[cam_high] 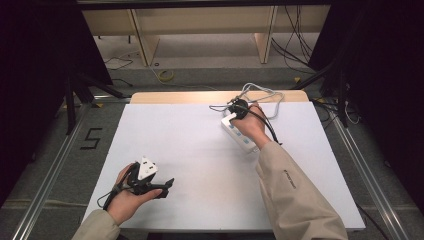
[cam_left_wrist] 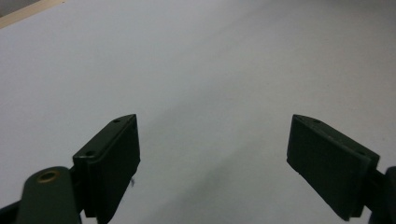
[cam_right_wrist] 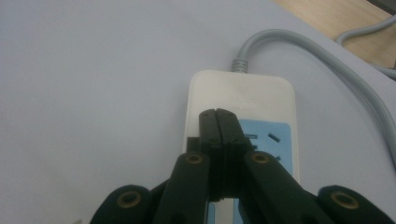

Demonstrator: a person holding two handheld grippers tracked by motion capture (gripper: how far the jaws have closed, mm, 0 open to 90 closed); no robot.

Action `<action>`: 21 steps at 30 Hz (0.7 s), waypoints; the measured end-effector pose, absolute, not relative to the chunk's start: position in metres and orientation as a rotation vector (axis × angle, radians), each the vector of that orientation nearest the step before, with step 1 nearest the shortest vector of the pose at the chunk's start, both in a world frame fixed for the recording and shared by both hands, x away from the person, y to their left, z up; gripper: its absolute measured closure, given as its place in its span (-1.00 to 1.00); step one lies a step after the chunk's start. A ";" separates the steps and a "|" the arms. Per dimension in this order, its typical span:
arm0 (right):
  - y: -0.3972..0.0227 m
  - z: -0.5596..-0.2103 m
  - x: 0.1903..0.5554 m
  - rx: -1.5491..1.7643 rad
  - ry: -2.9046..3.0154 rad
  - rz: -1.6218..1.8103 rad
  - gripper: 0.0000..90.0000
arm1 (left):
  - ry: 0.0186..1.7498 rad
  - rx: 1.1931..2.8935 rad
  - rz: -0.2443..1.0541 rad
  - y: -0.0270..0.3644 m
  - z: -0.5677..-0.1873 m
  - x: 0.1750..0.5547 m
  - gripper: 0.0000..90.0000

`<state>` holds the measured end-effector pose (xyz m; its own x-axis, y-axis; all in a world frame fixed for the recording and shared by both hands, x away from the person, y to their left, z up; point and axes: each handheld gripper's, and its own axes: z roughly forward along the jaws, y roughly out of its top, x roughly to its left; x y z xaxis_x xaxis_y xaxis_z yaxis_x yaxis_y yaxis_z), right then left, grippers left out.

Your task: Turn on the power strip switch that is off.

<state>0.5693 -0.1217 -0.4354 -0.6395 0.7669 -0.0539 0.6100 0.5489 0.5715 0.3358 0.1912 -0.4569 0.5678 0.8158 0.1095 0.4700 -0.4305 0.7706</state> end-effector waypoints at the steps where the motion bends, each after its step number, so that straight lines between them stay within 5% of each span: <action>1: -0.121 -0.436 0.570 1.140 2.491 0.748 1.00 | 1.025 2.091 0.625 0.191 -0.457 0.336 -0.62; 21: -0.119 -0.439 0.573 1.162 2.521 0.701 1.00 | 1.022 2.090 0.625 0.192 -0.457 0.336 -0.62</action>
